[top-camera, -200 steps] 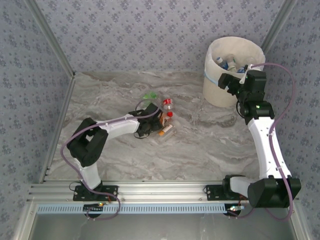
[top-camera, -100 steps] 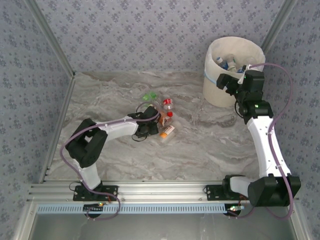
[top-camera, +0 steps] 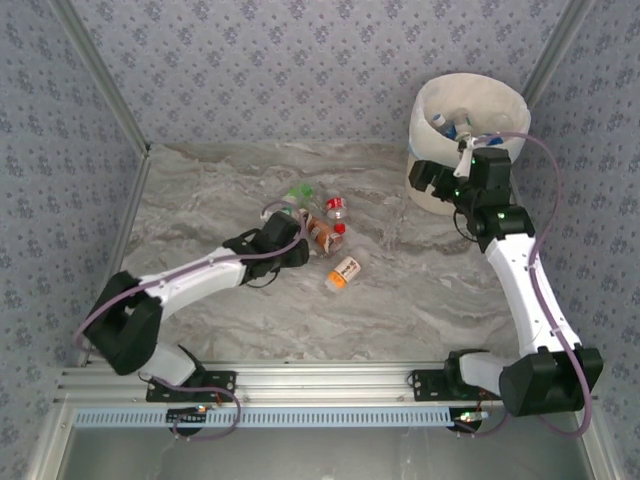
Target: Put the plastic bottles in the bin
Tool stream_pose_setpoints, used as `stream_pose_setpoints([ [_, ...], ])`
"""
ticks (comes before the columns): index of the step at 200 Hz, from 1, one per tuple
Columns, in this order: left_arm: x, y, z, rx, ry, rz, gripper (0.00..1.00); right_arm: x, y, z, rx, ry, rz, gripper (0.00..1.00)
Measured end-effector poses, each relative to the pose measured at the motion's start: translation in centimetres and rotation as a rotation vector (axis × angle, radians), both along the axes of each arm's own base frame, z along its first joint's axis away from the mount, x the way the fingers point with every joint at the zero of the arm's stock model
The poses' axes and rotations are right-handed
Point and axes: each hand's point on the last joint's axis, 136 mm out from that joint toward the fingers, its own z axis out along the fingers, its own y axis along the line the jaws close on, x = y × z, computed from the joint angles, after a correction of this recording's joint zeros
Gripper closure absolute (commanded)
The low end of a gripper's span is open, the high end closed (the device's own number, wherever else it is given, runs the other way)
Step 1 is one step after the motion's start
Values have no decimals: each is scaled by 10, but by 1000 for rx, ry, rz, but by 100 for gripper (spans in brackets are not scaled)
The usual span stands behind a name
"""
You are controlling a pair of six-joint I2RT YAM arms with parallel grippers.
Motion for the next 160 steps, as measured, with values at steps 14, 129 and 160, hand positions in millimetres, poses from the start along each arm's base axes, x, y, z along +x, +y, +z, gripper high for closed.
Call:
stream_pose_setpoints([
  [14,0,-3,21,-48,-51,-51,93,-4,15,-1,23,0,41,0],
  [129,-20,-64,101,-313,-257,-492,100,-25,162,38,271,-81,443,0],
  [160,-19,-75,113,-345,-281,-539,99,-19,184,34,274,-56,473,2],
])
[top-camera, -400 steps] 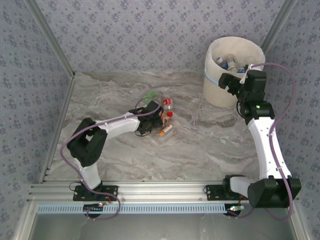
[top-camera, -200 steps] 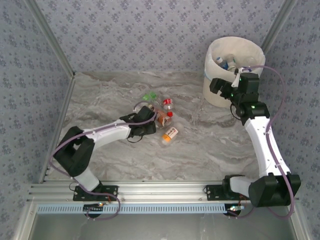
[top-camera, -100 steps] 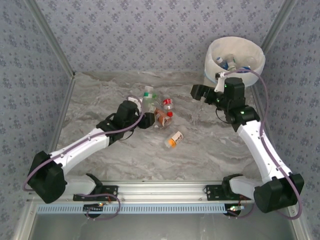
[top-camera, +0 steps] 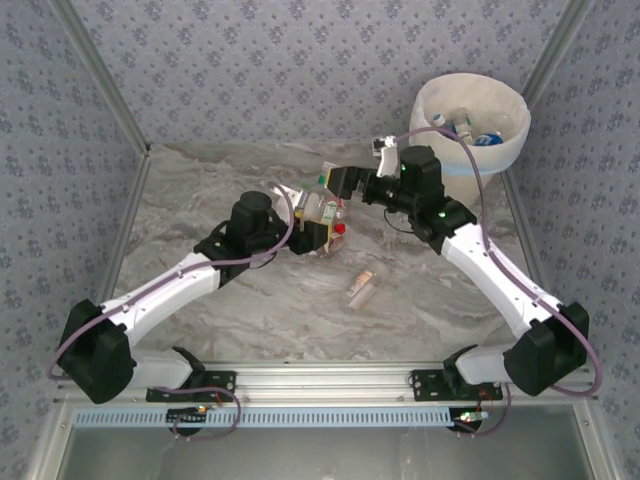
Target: Put the plastic bottles in the bin
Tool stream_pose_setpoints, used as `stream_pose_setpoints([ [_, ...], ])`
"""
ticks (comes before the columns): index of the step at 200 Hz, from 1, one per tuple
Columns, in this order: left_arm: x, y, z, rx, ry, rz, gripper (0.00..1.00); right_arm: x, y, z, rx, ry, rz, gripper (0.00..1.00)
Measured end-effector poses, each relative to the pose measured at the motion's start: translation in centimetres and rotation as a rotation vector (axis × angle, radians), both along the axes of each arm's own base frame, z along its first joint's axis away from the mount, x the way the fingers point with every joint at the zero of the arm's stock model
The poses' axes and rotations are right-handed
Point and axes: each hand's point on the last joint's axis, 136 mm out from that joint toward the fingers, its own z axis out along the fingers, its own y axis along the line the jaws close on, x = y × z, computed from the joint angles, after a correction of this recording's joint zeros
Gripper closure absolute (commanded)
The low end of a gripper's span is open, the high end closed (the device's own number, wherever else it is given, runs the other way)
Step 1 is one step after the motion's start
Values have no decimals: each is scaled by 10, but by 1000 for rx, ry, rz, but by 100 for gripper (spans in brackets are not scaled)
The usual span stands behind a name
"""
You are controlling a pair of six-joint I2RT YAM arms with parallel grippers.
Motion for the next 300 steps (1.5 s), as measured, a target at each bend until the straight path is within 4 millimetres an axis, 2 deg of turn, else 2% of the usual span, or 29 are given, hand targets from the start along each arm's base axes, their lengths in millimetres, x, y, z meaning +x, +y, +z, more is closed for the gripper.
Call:
stream_pose_setpoints([
  [10,0,-3,2,-3,-4,-11,99,4,5,-4,3,16,2,6],
  [30,-1,-9,1,0,-6,-36,96,12,12,-14,2,47,3,33],
  [51,-5,-18,-5,20,-1,-66,87,18,15,-24,-3,79,-6,48],
  [59,-7,-21,-8,31,-2,-79,73,18,14,-26,-8,80,-9,51],
  [69,-9,-25,-12,46,-6,-90,30,19,12,-25,-12,74,-20,55],
  [74,-9,-27,-12,53,-10,-91,16,19,11,-26,-13,77,-25,56],
  [77,-9,-28,-13,59,-13,-89,4,20,10,-26,-10,81,-28,57],
  [80,-9,-29,-13,63,-14,-91,1,20,9,-25,-12,77,-31,58],
  [105,-16,-42,-25,119,-25,-120,1,25,-11,-21,-25,53,-102,63],
  [141,-45,-62,-44,225,-84,-182,1,32,-68,-9,-63,16,-279,64],
  [153,-47,-63,-48,241,-91,-184,0,34,-88,-4,-77,4,-333,64],
  [180,-38,-52,-64,286,-91,-115,1,38,-129,5,-119,-19,-435,63],
  [197,-31,-41,-76,323,-79,-52,1,45,-152,21,-147,-49,-487,63],
  [209,-26,-34,-82,340,-70,-8,1,50,-167,43,-157,-96,-525,62],
  [240,-10,-18,-88,338,-49,102,1,66,-197,114,-157,-254,-606,61],
  [261,-2,-1,-91,324,-31,178,1,82,-213,147,-159,-329,-657,60],
  [279,4,14,-91,308,-18,237,1,101,-230,158,-155,-361,-712,60],
  [300,7,26,-91,294,-8,285,1,128,-251,154,-153,-364,-792,60],
])
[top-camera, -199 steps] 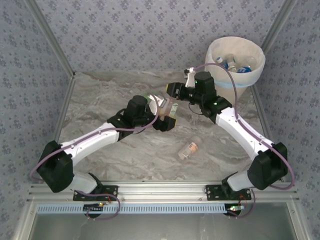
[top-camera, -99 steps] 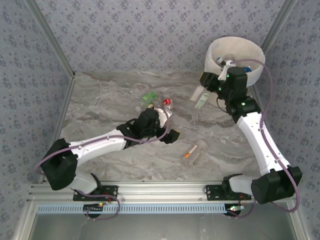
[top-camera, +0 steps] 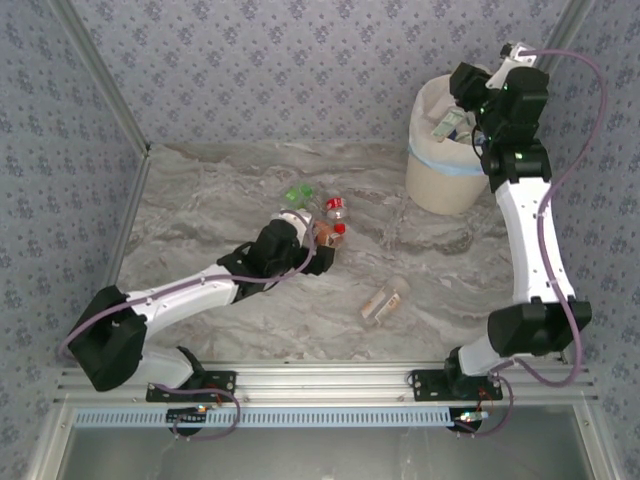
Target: Put the plastic bottles in the bin
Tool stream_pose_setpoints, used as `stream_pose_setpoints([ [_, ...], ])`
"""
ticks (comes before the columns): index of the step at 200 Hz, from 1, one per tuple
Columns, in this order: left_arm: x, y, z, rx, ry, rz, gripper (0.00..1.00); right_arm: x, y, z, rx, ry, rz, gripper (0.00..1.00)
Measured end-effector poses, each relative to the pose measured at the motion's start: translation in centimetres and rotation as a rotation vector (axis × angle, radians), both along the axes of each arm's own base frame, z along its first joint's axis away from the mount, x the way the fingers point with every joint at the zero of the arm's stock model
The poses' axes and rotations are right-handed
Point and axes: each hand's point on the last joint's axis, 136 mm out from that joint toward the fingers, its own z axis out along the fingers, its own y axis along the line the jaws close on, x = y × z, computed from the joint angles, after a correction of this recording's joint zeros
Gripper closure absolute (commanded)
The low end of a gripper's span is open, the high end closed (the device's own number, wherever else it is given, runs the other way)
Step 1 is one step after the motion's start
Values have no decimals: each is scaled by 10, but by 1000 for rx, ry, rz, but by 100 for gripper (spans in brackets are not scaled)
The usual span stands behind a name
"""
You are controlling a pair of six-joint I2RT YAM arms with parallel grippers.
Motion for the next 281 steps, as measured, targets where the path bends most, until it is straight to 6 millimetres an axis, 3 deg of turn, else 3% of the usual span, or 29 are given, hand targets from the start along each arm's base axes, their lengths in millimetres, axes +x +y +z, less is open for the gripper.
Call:
stream_pose_setpoints([
  [50,3,12,9,-35,-14,54,1,65,-42,-42,44,16,-200,60],
  [101,4,19,8,-40,-10,86,0,108,-72,-65,138,-13,-344,55],
  [136,2,24,9,-48,-15,102,1,138,-95,-74,253,-36,-364,44],
  [161,3,27,11,-49,-20,112,0,154,-114,-101,319,6,-388,28],
  [192,3,31,11,-49,-25,126,1,156,-125,-143,352,121,-425,25],
  [223,2,34,10,-48,-26,132,1,148,-126,-156,322,179,-454,22],
  [250,4,37,10,-48,-26,149,1,130,-124,-141,236,197,-491,18],
  [281,8,43,10,-58,-23,191,1,104,-112,-99,113,178,-490,11],
])
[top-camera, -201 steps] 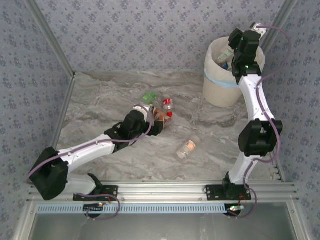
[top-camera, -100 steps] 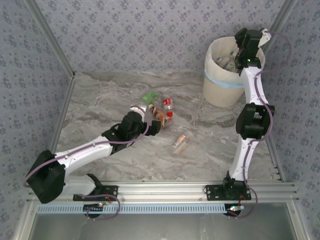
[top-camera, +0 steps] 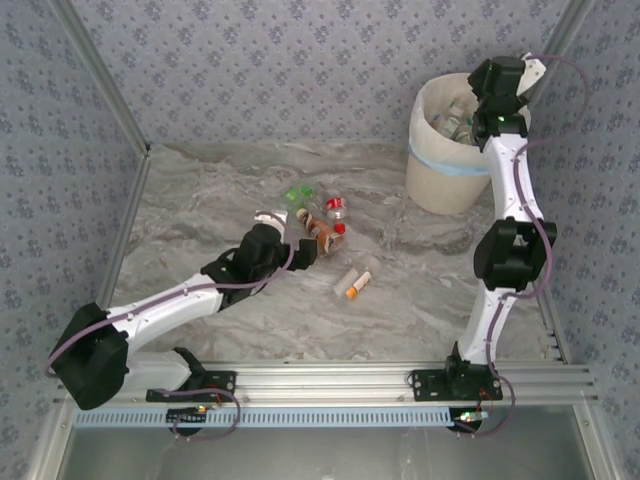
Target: Put the plastic bottles in the bin
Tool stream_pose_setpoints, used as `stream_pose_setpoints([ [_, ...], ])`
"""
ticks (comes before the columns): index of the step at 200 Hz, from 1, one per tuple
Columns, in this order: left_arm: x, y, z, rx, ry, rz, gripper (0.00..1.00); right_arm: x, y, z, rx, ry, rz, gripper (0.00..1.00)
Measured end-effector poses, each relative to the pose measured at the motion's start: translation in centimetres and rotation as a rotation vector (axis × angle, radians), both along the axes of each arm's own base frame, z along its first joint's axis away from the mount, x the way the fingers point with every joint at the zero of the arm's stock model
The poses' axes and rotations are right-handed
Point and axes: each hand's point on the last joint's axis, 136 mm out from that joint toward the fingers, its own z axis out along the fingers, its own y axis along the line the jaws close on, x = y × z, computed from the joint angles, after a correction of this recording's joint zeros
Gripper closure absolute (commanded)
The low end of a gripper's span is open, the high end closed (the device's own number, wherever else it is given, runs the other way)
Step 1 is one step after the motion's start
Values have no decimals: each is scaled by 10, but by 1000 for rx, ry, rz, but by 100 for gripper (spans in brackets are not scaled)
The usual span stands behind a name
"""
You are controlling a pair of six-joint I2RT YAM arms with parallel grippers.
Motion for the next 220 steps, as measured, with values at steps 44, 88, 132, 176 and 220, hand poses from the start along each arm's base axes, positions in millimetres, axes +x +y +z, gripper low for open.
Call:
stream_pose_setpoints([
  [44,8,12,0,-29,10,79,1,-44,32,29,-91,41,87,0],
  [88,10,23,-10,-35,30,125,0,-84,71,-1,-84,135,210,0],
  [132,8,40,-27,-44,57,172,1,-137,120,-42,-24,229,376,0],
  [176,12,58,-24,-92,49,247,0,-199,164,-81,73,328,500,0],
  [220,14,76,-31,-110,58,324,1,-256,201,-163,264,542,569,0],
])
